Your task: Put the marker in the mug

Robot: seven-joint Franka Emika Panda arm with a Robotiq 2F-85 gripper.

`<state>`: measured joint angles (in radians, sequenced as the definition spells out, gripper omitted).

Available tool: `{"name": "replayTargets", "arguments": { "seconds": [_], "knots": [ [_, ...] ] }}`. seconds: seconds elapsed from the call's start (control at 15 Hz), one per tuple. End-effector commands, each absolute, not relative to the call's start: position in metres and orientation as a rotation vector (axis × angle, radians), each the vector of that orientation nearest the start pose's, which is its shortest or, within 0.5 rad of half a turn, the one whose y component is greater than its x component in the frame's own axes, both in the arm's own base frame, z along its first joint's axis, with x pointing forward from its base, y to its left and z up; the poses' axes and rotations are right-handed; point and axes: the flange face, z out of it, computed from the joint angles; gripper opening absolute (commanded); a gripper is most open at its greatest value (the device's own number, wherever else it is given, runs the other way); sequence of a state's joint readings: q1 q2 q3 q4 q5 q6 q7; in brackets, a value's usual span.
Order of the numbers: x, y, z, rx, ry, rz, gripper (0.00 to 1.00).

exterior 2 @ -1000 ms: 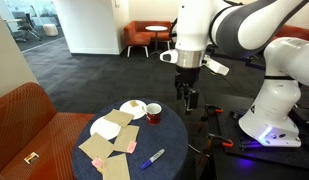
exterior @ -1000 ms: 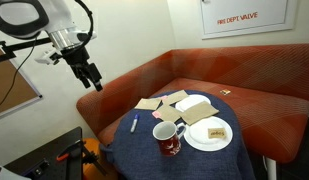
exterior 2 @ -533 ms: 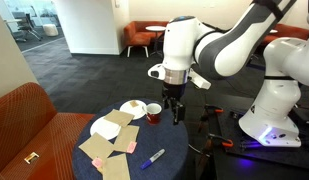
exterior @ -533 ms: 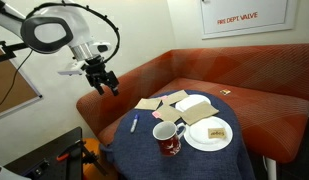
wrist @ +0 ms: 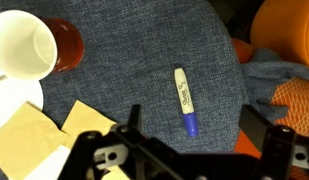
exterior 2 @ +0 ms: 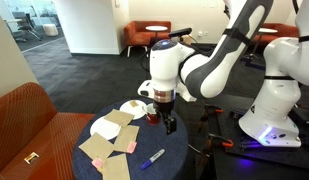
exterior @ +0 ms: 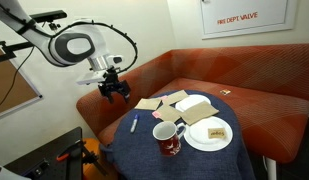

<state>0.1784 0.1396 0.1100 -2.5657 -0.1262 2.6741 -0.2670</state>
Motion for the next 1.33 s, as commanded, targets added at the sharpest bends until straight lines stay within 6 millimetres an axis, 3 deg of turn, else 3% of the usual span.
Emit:
{"name": "replayTargets", "arguments": {
  "seconds": [0.0,0.67,1.27],
  "knots": [
    [0.448,0.14,0.188,-3.007,-1.066,0.048,1.0],
    [0.472,0.162,0.13,-2.889,-1.127,0.11,1.0],
    [0.485,0.175,0.103,-2.833,-1.24,0.124,1.0]
  ]
}}
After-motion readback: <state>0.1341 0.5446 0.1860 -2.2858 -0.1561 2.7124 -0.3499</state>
